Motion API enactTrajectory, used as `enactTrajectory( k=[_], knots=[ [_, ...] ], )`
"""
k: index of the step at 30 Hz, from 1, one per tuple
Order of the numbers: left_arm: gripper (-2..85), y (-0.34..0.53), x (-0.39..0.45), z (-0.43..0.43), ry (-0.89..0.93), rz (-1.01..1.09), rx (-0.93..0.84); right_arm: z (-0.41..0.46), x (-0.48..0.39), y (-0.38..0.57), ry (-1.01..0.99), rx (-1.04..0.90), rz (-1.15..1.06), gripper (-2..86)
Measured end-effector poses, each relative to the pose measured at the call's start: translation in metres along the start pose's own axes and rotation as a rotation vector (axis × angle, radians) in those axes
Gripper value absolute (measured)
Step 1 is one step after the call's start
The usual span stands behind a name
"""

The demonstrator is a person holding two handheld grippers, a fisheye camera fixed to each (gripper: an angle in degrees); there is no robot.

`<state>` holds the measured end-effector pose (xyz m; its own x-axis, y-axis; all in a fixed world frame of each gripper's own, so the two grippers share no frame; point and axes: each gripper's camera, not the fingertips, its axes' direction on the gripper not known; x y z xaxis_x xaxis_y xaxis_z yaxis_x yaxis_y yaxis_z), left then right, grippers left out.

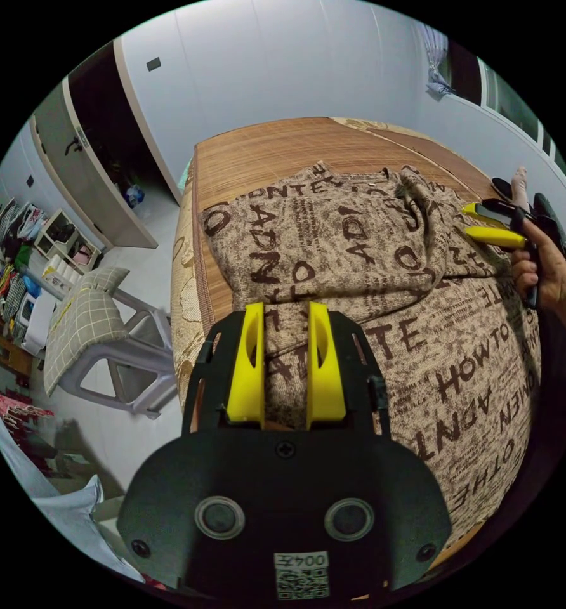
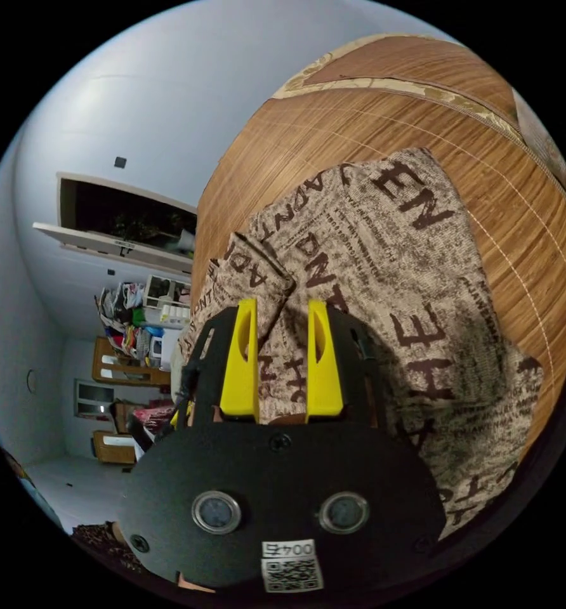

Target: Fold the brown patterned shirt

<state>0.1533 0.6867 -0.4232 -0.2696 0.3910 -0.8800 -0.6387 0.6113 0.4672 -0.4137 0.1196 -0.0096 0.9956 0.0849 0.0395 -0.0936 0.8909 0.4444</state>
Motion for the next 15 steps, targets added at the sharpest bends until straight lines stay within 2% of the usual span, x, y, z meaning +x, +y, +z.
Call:
enactTrajectory(
  k=[15],
  knots=[
    [10.2,0.003,-0.021,-0.005,0.003,-0.002,0.001,-0.008,-0.025,-0.036,-0.028,-0.008,0.048,12.3]
  ],
)
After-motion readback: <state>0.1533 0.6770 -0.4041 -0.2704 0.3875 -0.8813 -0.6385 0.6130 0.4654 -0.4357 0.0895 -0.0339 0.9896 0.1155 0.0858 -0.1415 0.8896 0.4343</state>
